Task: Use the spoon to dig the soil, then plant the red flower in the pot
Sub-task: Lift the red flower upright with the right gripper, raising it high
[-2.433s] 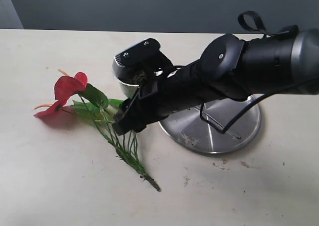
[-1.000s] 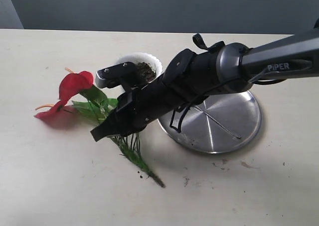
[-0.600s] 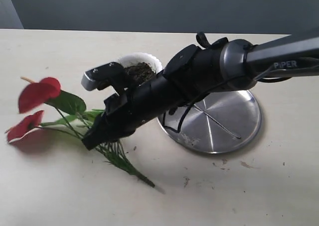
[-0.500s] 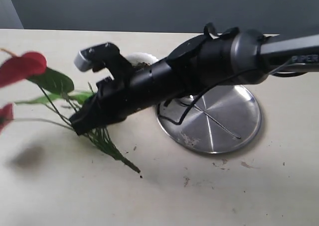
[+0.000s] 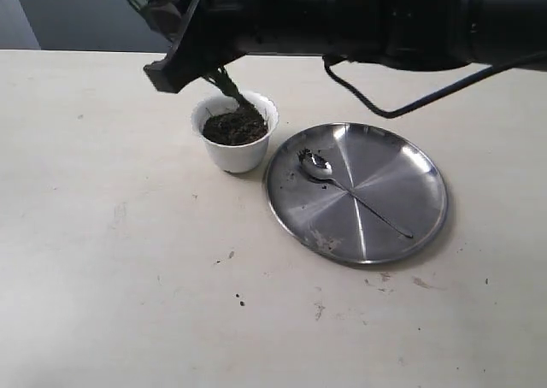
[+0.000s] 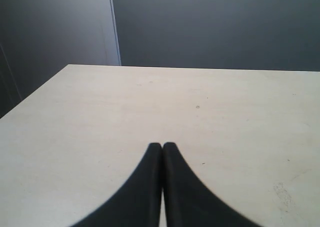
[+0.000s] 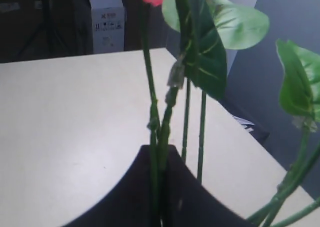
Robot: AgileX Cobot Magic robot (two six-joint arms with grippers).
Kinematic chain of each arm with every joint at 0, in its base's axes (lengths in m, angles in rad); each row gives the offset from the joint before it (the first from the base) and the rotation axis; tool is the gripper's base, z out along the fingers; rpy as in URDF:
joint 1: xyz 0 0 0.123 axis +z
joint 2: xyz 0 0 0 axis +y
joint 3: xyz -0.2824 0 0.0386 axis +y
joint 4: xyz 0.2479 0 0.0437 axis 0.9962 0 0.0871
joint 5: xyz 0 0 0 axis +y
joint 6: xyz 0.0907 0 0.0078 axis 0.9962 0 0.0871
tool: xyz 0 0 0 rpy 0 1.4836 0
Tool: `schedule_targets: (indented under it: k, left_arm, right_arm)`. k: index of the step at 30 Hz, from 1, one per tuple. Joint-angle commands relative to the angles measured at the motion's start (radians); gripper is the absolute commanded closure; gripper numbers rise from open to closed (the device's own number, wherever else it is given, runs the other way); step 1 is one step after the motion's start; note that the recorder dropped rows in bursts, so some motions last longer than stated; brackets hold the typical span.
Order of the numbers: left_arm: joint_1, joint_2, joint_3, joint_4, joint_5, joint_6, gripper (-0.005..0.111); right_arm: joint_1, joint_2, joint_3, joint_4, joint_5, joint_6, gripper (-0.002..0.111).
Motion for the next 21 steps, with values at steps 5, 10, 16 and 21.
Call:
schedule_targets:
  k: [5, 10, 16, 21]
  left_arm:
    - [0.001, -0.002, 0.004, 0.0, 0.002, -0.002, 0.106]
    - [0.001, -0.002, 0.004, 0.0, 0.002, -0.002, 0.106]
    - [0.001, -0.002, 0.004, 0.0, 0.002, -0.002, 0.106]
    - [0.001, -0.002, 0.004, 0.0, 0.002, -0.002, 0.106]
  right_arm:
    - [-0.117, -0.013, -0.052, 0.009, -0.133, -0.003, 0.109]
    - [-0.145, -0.007, -0.163, -0.005, -0.463, -0.03, 0.109]
    - [-0.222, -0.004, -0.202, 0.009, -0.409, 0.019, 0.109]
    - [-0.275, -0.002, -0.126, 0.009, -0.069, 0.004, 0.109]
